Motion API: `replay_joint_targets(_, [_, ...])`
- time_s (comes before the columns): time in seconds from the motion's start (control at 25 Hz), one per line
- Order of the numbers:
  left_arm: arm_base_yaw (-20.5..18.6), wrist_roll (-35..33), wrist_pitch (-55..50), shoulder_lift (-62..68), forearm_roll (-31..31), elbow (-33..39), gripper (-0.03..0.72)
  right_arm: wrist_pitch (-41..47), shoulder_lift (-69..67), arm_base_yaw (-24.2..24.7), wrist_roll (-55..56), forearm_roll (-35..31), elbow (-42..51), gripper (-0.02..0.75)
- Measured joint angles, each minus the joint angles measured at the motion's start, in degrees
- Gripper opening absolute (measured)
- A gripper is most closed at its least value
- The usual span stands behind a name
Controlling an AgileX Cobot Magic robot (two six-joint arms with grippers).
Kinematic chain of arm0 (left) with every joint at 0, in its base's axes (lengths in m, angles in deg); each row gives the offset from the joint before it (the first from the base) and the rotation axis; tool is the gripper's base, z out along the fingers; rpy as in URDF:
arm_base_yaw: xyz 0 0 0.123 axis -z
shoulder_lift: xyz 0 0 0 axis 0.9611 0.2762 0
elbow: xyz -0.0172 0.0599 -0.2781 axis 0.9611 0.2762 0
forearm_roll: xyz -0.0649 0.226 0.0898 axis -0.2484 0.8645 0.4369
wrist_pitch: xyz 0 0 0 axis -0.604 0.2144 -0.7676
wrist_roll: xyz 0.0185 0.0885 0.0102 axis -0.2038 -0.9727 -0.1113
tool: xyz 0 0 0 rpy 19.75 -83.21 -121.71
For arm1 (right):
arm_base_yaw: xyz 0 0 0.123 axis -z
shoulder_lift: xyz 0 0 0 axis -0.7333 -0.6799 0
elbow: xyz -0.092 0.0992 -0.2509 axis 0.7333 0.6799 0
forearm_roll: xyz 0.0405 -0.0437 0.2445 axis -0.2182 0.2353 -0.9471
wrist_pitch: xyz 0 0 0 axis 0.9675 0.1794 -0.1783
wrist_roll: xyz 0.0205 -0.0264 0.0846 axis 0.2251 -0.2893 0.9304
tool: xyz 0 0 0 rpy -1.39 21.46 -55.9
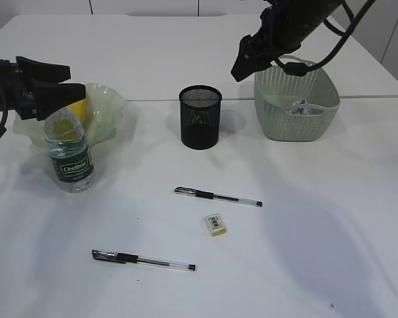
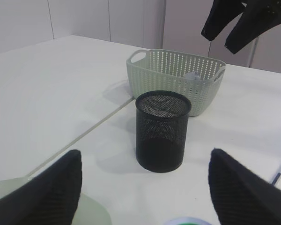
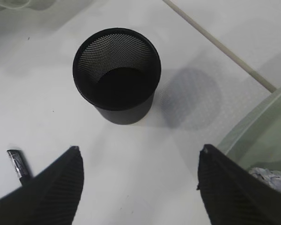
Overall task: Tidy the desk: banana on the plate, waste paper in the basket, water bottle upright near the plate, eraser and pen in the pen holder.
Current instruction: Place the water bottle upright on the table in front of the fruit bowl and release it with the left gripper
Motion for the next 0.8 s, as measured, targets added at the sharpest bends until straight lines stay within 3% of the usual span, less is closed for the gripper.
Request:
replay_joint_targets(0.28, [-0.1, 4.0, 0.0, -1.7, 0.1, 0.0, 0.588, 0.0, 0.0, 0.0, 0.0, -0.3, 0.0, 0.561])
replay_joint_targets(0.6, [-0.6, 4.6, -0.1, -9.2, 0.1, 0.0, 0.489, 0.0, 0.0, 0.0, 0.1, -0.4, 0.0, 0.561])
replay_joint_targets(0.8, [-4.7, 4.6, -0.6, -14.9, 0.2, 0.0, 0.445, 0.0, 0.0, 0.0, 0.1, -1.6, 0.0, 0.561])
